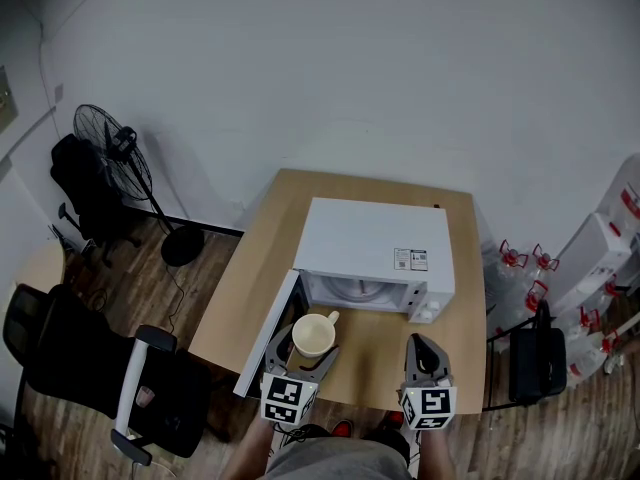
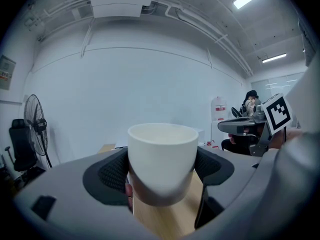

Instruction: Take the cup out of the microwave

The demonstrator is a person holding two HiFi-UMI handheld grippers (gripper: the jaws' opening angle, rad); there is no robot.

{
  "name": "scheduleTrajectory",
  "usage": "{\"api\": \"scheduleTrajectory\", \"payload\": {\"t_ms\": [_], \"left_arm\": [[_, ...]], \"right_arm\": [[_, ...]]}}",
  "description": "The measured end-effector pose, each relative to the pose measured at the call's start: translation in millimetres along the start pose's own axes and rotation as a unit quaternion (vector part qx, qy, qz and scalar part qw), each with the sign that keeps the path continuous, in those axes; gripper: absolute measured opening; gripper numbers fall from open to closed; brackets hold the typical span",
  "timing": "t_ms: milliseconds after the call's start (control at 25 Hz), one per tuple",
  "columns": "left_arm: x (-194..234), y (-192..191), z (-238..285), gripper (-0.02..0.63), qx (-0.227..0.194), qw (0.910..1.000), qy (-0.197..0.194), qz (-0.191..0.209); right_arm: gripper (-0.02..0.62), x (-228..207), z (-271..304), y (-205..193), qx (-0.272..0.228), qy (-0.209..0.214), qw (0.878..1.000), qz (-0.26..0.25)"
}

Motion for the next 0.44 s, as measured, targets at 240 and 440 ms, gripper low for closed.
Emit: {"api": "scheduleTrajectory", "payload": {"t_ms": [240,440], "left_arm": [[-3.0,-2.0,2.2,0.410,0.004,1.0000,-0.004,-0.002],[-1.7,-2.9,5.2,0.410,0.003,1.0000,-0.006,-0.002]], "right_arm": [[0.012,-1.7,0.6,-1.7,0.001,-0.001,1.000,0.002],[0.012,-3.5,3.1,-2.3,0.001,-0.002,1.000,0.002]]}}
Point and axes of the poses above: the fingertips, and each gripper's own axes: z forward along the fingers, x to its left, y out of its top, the point moved 2 cm from there along -z, backward along the fingers, and after that the axes turned 14 degrees about -x, right-handed, at the moved point
